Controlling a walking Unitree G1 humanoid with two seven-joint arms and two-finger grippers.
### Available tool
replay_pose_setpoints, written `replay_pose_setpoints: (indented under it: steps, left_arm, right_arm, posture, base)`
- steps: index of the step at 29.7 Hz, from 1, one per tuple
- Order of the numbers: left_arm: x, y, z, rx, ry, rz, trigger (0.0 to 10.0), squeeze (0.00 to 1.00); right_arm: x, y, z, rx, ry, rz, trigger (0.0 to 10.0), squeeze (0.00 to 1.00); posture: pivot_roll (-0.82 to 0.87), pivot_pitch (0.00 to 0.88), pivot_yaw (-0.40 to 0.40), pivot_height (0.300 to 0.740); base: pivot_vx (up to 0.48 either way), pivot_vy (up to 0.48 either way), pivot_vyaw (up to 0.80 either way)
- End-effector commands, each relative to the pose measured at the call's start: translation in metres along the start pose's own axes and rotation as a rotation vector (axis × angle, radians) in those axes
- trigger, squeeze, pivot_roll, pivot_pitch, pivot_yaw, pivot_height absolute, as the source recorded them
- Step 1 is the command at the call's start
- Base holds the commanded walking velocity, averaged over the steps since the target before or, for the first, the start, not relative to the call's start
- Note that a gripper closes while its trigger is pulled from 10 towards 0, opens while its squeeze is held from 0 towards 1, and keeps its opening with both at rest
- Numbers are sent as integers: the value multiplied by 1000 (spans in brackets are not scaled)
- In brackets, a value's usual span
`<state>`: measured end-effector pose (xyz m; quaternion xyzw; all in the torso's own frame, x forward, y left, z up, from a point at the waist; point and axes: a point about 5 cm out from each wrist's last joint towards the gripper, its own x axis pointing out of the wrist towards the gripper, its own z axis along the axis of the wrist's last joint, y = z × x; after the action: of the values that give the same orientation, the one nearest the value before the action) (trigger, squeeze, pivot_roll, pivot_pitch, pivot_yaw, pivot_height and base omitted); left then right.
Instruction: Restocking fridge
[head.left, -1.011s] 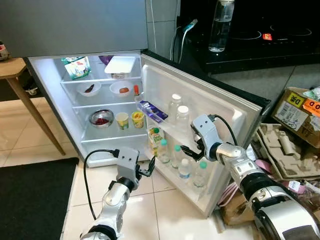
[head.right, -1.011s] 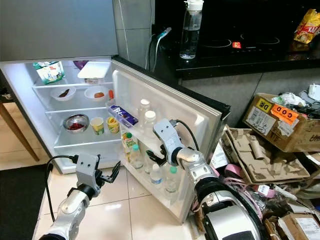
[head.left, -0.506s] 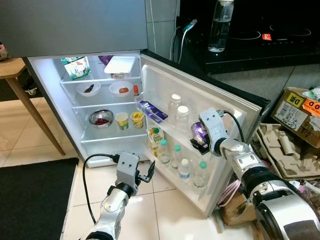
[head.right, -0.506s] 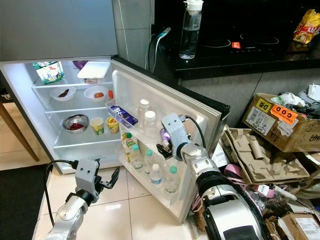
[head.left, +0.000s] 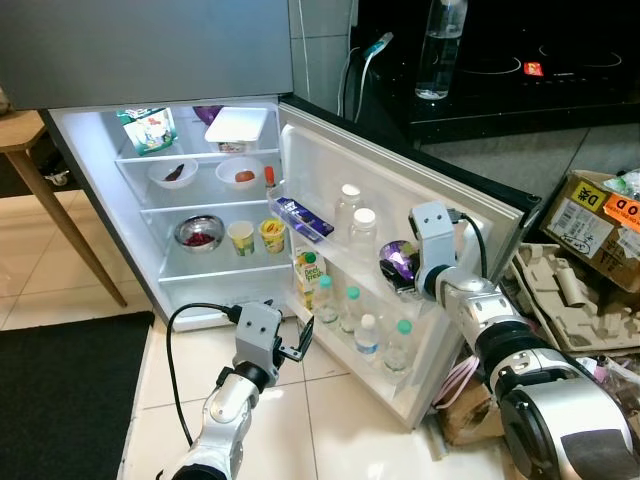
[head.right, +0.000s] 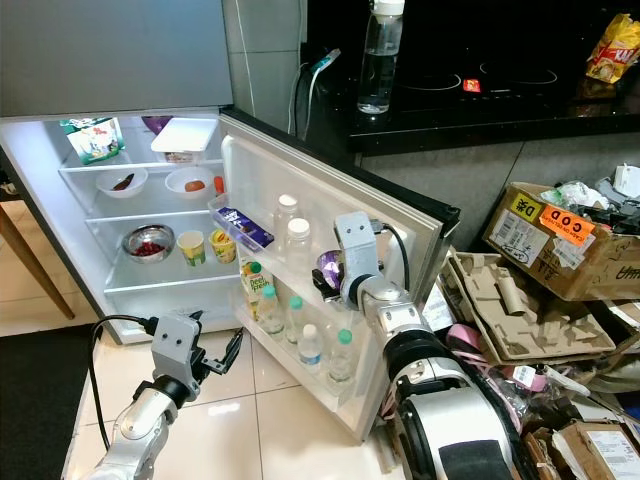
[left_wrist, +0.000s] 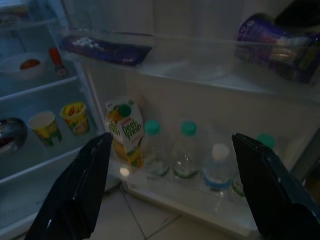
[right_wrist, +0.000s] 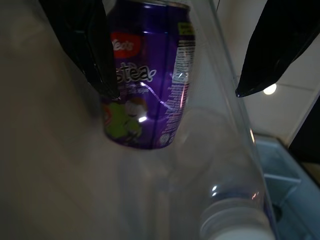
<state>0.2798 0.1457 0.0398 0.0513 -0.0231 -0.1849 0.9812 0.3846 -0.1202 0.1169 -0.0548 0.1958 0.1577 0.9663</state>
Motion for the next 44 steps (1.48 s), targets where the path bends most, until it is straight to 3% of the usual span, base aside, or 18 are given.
replay_pose_setpoints:
  steps: [1,9,15,19,33,36,40,44]
  left_arm:
    - [-1,-2,1,2,-12,-9,10000,0]
    - [-4,7,13,28,-61,16,10000,0]
    - [-6,9,18,40,-75,18,10000,0]
    - [-7,7,20,43,-77,16,10000,0]
    - [-5,4,24,40,-82,9,10000,0]
    - [-5,4,24,38,-82,11,10000,0]
    - [-4,2,25,33,-81,14,10000,0]
    - [-3,1,25,30,-82,14,10000,0]
  right_arm:
    - [1,5,-7,5,47,21,10000,0]
    - [2,2,-3,40,69,22,10000,0]
    - [1,-4,3,5,67,-12,10000,0]
    - [0,-10,10,-138,57,-64,10000,0]
    - [-1,-18,29,-340,26,-135,10000,0]
    - [-1,-19,24,-376,63,-127,10000,0]
    - [-1,-18,3,-378,143,-121,10000,0]
    - [-3,-22,-5,-352,171,-141,10000,0]
  posture:
    - [-90,79,-37,740]
    - [-73,95,-43,740]
    - [-53,102,-48,740]
    - [-53,98,-53,740]
    - [-57,95,-59,740]
    - [-64,97,-65,740]
    - [-64,99,-70,740]
    - [-67,100,-71,740]
  base:
    - [0,0,0]
    - [0,0,0]
    - [0,0,0]
    - [0,0,0]
    - [0,0,0]
    - [0,0,0]
    - [0,0,0]
    - [0,0,0]
